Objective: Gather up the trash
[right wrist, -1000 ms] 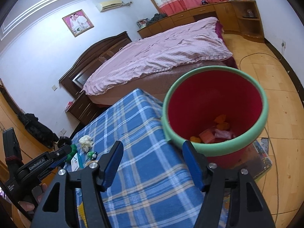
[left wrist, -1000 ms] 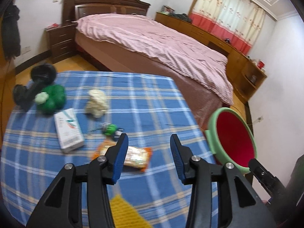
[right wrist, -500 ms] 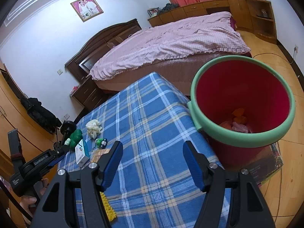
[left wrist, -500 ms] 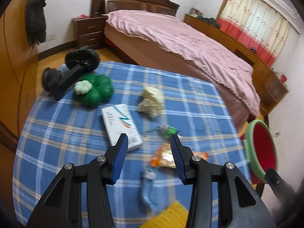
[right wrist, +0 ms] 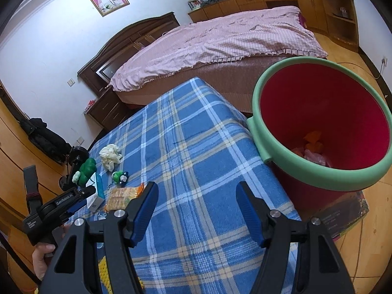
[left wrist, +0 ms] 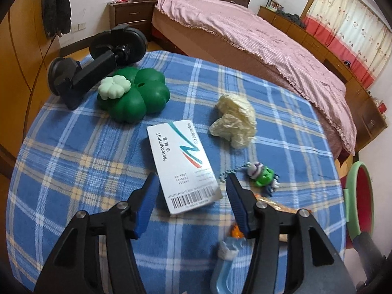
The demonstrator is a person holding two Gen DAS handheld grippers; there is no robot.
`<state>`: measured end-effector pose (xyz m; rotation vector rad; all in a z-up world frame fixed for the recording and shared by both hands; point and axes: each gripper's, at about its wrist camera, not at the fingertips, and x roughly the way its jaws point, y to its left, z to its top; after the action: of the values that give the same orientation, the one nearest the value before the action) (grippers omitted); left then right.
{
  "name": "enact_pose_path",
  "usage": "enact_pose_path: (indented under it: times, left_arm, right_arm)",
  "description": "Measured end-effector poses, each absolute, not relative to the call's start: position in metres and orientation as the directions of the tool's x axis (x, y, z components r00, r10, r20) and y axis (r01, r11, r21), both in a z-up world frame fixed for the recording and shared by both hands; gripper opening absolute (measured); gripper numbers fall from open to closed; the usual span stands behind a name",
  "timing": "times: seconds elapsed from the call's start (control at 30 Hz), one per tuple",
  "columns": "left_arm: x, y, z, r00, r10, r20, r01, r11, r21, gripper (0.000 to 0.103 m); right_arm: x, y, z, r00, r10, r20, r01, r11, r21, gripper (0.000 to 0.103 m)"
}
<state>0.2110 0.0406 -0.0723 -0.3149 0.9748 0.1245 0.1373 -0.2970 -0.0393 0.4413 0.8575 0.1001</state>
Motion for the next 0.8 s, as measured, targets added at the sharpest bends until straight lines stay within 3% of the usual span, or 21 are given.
enact_pose_path:
  times: [0.47,0.8]
  left_arm:
    - [0.221,0.047,-0.084,0.569,-0.038,-0.822,-0.235,0.95,-0.206,0.056]
    - [0.196,0.066,-0.063,0.615,-0.05,-0.787,-0.232,0.942,-0.242,0.056]
  right_arm:
    - [0.153,-0.283,-0.044,0.629,0.277,-0.727,0.057,0.916,0.398,0.069]
    - [0.169,-0.246,-0.034,0.612,0.316,-0.725,-0.041,0.928,0.37,0.069]
